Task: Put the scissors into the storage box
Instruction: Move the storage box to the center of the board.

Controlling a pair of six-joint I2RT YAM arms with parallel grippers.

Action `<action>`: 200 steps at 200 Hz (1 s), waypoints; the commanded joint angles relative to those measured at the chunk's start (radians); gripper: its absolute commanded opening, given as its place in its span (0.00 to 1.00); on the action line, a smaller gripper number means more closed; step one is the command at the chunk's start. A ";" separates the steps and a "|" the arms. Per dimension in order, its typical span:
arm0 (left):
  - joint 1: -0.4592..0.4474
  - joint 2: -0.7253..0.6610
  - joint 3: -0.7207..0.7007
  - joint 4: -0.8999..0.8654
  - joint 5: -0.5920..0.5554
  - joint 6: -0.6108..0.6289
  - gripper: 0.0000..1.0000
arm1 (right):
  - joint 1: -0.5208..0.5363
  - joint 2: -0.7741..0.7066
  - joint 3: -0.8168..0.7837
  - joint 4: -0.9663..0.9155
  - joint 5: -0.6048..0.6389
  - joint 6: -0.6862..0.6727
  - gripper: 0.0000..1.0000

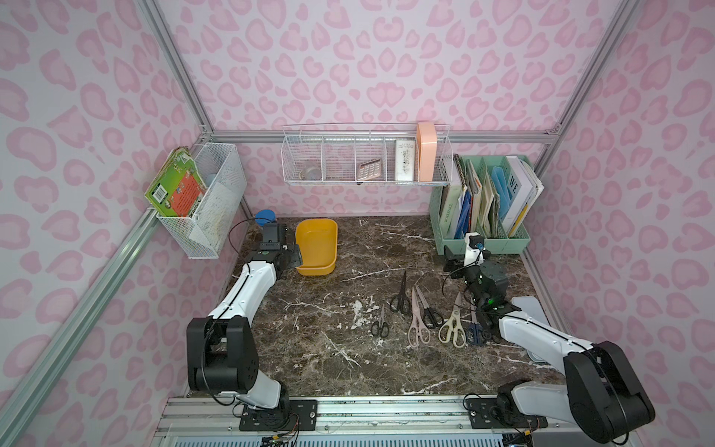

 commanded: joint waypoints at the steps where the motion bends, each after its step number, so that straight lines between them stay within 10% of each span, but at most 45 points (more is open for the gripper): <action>1: -0.001 0.068 0.042 -0.068 0.032 0.021 0.67 | 0.002 -0.024 -0.019 -0.004 -0.034 0.025 0.87; 82: 0.000 0.300 0.154 -0.019 0.025 0.032 0.57 | 0.002 -0.153 -0.132 0.022 -0.089 -0.014 0.87; 120: 0.000 0.375 0.204 -0.043 0.050 0.033 0.26 | 0.002 -0.169 -0.154 0.020 -0.089 -0.034 0.88; 161: -0.006 0.317 0.156 -0.066 0.058 0.022 0.00 | 0.002 -0.167 -0.144 0.003 -0.111 -0.013 0.88; 200: -0.045 0.146 0.028 -0.123 0.063 -0.005 0.00 | 0.012 -0.146 -0.135 -0.033 -0.204 0.022 0.87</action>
